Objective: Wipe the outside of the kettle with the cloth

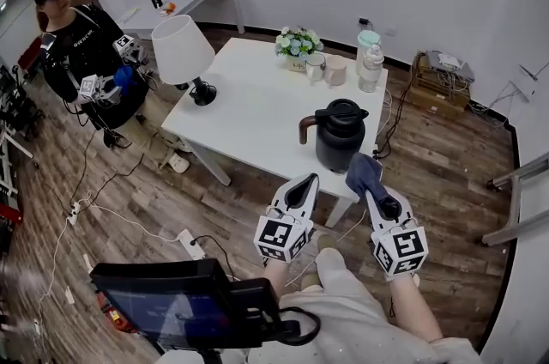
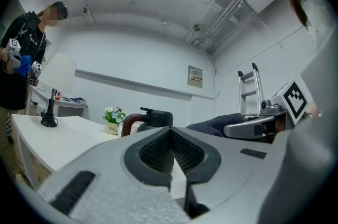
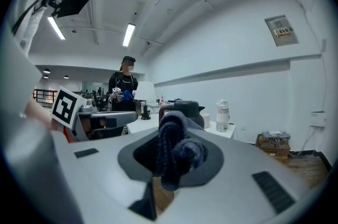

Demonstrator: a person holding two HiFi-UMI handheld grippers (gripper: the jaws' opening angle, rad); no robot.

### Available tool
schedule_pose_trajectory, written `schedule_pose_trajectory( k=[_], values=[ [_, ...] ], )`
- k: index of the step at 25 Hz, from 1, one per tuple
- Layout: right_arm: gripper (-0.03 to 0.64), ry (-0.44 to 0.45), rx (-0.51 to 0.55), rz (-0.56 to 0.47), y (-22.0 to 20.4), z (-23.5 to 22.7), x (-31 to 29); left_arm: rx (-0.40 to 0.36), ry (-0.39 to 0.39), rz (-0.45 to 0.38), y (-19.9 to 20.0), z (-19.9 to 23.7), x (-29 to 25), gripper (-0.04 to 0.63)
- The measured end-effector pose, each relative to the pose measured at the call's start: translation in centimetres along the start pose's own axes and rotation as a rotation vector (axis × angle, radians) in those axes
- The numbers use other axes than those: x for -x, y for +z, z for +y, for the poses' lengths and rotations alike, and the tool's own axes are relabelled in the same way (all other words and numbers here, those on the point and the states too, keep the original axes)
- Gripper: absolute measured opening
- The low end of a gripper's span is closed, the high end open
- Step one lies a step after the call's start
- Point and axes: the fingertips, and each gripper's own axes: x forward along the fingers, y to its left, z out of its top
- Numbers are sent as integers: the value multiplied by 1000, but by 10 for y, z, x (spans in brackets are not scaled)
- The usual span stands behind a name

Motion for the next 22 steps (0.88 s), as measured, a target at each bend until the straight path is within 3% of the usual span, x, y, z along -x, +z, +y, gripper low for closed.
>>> schedule_pose_trajectory(
  k=[9,22],
  values=[
    [61,4,25,-1,1,24,11,7,15,-16,4,0,29,8],
    [61,-66,18,5,0,28,20,22,8,-21,3,-3,49,8]
  ],
)
